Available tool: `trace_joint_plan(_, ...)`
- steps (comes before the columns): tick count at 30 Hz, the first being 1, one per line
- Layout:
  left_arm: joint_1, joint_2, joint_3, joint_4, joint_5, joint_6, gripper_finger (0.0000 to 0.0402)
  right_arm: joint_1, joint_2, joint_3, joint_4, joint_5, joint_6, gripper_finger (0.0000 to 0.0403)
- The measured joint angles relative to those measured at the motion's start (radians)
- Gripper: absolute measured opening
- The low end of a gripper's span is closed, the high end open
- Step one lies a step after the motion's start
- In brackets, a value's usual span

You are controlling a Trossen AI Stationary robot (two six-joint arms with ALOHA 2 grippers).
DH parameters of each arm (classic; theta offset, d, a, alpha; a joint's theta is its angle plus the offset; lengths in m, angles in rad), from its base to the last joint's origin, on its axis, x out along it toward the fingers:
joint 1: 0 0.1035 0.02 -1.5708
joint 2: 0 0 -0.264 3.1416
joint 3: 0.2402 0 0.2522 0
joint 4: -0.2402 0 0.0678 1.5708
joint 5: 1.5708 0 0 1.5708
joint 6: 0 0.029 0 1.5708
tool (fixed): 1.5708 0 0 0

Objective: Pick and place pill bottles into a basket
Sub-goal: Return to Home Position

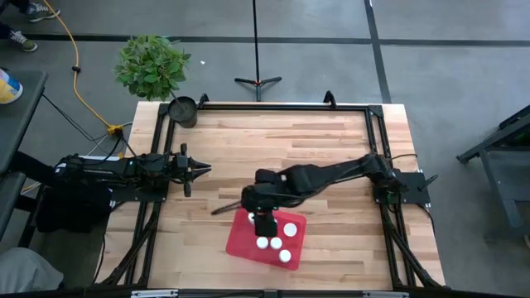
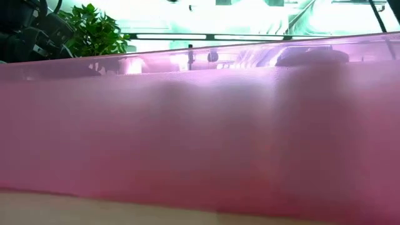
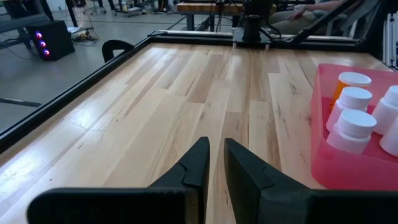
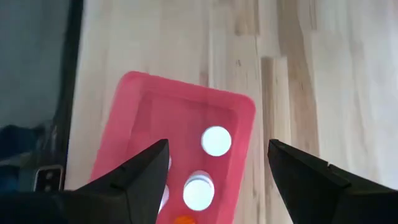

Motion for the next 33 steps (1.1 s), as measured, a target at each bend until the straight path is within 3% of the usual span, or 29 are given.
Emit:
trace_joint_plan(7, 0.0, 0.0, 0.0, 0.0, 0.0, 0.0, 0.0083, 0.065, -0.084, 0.0, 0.004, 0.034, -0.074, 0.0264)
trace_joint_plan(14, 0.0, 0.0, 0.0, 0.0, 0.0, 0.0, 0.0083, 0.045, -0.222, 0.0, -0.051, 0.117, -0.105, 0.0264)
trace_joint_plan(22, 0.0, 0.0, 0.0, 0.0, 0.0, 0.0, 0.0083, -0.06, -0.412, -0.042, 0.013, 0.035, -0.178, 0.0264)
trace_joint_plan(26, 0.0, 0.0, 0.0, 0.0, 0.0, 0.0, 0.0083, -0.128, -0.563, -0.256, 0.146, -0.026, -0.191, 0.0264)
trace_joint_plan(33, 0.0, 0.0, 0.0, 0.0, 0.0, 0.0, 0.0083, -0.247, -0.915, -0.89, 0.646, -0.258, -0.148, 0.0264)
